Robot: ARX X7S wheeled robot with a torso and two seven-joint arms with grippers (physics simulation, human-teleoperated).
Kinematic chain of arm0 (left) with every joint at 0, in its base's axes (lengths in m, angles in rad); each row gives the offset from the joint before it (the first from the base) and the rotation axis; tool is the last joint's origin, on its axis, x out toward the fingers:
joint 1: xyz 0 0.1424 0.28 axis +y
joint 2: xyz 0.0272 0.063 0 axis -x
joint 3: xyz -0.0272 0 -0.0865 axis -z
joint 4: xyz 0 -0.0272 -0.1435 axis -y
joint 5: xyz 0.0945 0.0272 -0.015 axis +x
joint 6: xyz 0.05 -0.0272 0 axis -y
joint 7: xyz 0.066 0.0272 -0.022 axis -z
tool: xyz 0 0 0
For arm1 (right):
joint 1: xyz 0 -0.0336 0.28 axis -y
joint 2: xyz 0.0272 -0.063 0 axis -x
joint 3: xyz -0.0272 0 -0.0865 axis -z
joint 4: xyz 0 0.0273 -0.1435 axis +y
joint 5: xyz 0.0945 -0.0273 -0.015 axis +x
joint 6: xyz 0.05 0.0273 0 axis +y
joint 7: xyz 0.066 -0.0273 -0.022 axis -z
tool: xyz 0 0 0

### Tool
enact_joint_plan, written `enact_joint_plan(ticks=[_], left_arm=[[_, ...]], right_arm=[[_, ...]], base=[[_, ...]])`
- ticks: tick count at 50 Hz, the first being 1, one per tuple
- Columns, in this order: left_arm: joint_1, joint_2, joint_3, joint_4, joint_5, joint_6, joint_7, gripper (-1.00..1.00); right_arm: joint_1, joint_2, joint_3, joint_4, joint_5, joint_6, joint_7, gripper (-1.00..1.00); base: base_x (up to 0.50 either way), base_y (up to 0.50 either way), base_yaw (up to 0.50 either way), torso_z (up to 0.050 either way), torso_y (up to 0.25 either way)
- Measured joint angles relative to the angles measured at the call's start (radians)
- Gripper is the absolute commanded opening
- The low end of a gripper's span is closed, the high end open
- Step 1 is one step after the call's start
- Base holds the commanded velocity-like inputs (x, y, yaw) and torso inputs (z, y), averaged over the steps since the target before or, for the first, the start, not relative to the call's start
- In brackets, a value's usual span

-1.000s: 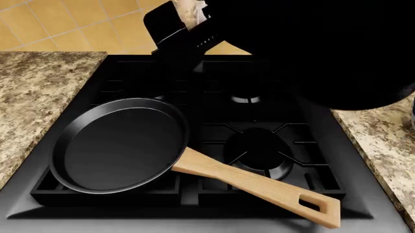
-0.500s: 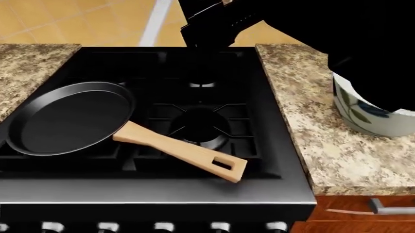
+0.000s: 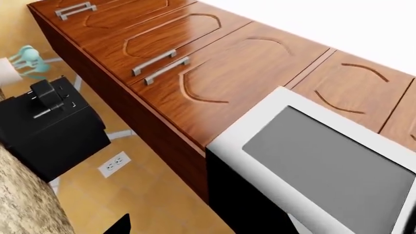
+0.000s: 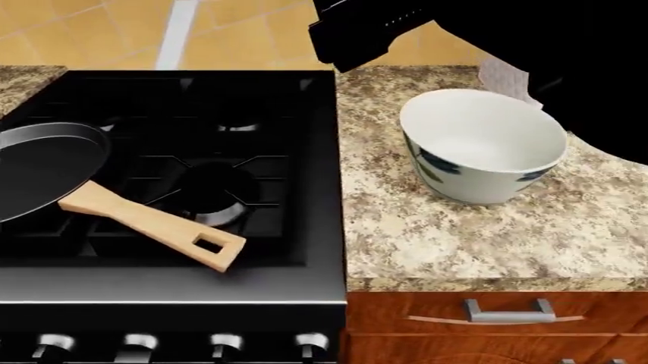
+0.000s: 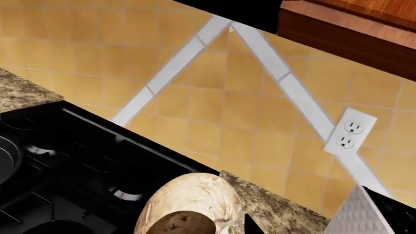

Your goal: Pick the mushroom from the pan and place it in the bowl.

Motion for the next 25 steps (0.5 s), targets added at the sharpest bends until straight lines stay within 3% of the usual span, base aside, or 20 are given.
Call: enact_joint_plan(ticks=[25], left_arm=[[0.003, -0.001, 0.002, -0.002, 0.0, 0.007, 0.002, 1.0]], right_arm=[[0.001, 0.007, -0.007, 0.006, -0.016, -0.007, -0.009, -1.0]], base=[[0.0, -0.49, 0.0, 0.0, 0.0]])
